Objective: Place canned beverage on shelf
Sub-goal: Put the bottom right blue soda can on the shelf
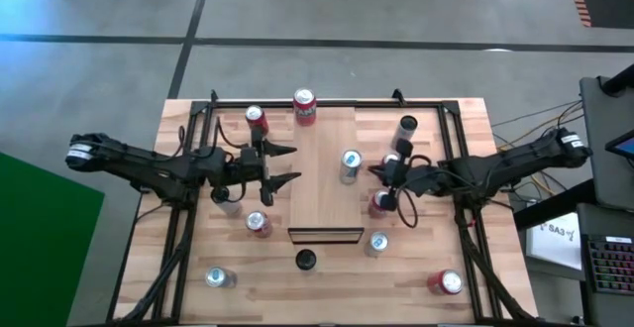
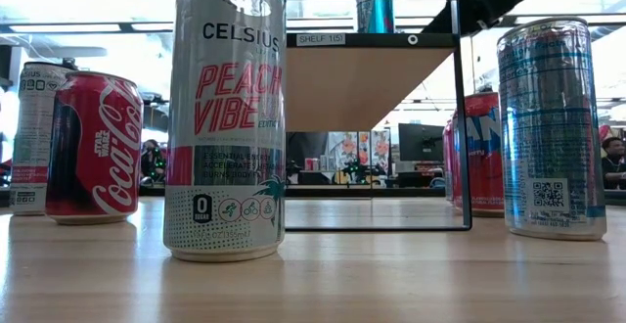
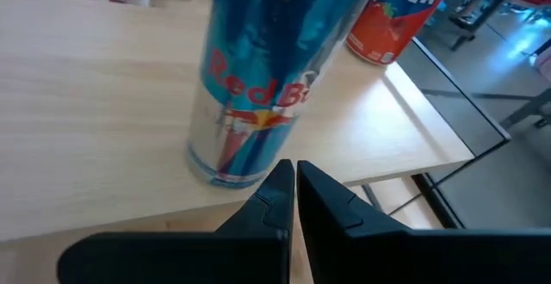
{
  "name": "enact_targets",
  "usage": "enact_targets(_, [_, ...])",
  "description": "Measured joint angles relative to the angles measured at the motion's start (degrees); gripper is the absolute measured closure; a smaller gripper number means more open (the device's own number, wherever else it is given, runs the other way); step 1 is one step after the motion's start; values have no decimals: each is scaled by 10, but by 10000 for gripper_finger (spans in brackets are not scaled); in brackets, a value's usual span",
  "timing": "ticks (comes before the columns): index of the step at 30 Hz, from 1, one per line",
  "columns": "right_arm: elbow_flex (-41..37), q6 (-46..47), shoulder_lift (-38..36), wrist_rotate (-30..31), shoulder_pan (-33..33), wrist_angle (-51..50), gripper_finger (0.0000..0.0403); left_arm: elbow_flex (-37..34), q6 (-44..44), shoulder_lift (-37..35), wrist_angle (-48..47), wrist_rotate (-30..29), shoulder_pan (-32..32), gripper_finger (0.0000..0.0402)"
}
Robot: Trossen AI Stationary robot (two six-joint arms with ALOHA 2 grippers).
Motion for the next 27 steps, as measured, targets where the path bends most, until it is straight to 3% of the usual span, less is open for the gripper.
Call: enact_targets(27, [0, -36, 27, -24, -9, 66, 394, 0, 24, 0, -5, -37, 1, 135])
